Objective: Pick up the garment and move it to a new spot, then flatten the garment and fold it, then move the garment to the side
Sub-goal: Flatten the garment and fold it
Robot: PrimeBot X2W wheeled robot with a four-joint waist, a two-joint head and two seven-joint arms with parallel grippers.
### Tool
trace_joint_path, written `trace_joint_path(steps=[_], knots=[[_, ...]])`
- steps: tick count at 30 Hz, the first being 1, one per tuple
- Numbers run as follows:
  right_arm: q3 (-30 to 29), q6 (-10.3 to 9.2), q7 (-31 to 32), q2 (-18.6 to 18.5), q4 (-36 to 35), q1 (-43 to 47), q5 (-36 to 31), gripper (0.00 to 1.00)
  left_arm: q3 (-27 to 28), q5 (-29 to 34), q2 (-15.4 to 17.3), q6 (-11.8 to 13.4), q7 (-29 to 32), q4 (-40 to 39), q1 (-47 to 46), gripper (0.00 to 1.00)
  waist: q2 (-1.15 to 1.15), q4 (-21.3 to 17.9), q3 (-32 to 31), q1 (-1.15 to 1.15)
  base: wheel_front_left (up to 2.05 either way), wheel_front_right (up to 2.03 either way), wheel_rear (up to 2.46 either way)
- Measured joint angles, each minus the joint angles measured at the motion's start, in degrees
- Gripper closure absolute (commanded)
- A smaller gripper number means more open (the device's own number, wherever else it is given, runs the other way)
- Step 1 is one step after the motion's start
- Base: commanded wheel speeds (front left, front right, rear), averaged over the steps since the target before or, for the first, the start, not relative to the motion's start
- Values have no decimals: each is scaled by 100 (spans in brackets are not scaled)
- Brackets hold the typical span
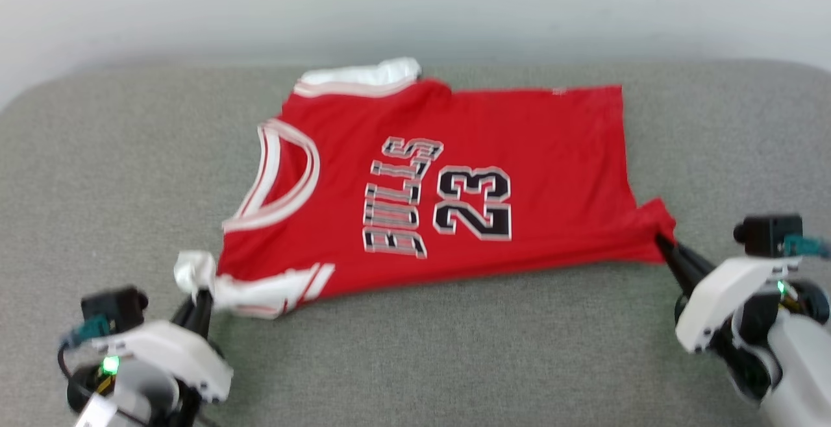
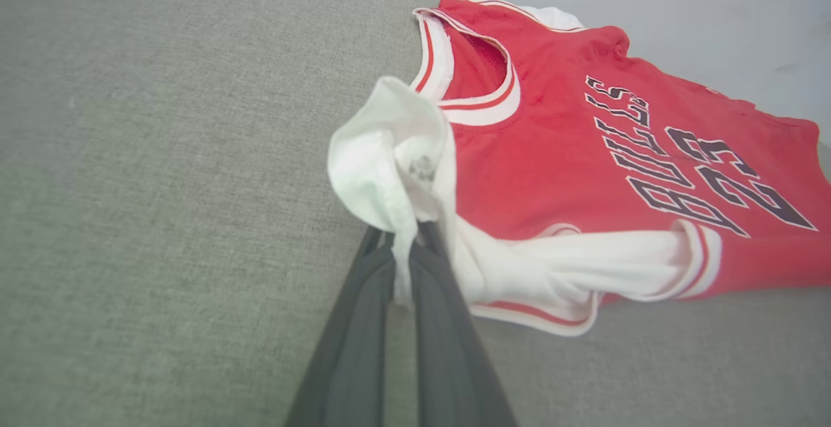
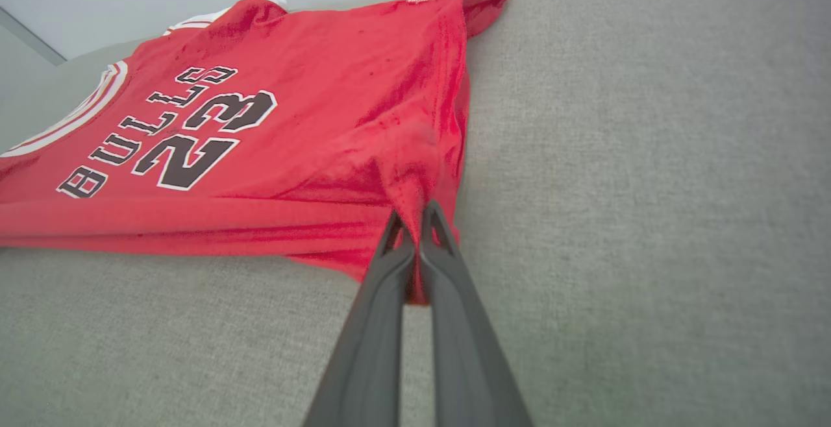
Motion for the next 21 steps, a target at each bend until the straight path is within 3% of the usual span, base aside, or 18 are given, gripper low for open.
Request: trace_joint_path(steps=[13,21], knots=[[-1081,1,490,394,-1126,2278,-465,100,85,-379,346,823,724,-1897,2375,100,0,7,-885,1,0,0,0],[-2140,1,1087,988,-2275,3545,-1028,100,230,-570,545,1198,1037,-2821,3115,100,0,142,-972,2,0,0,0]])
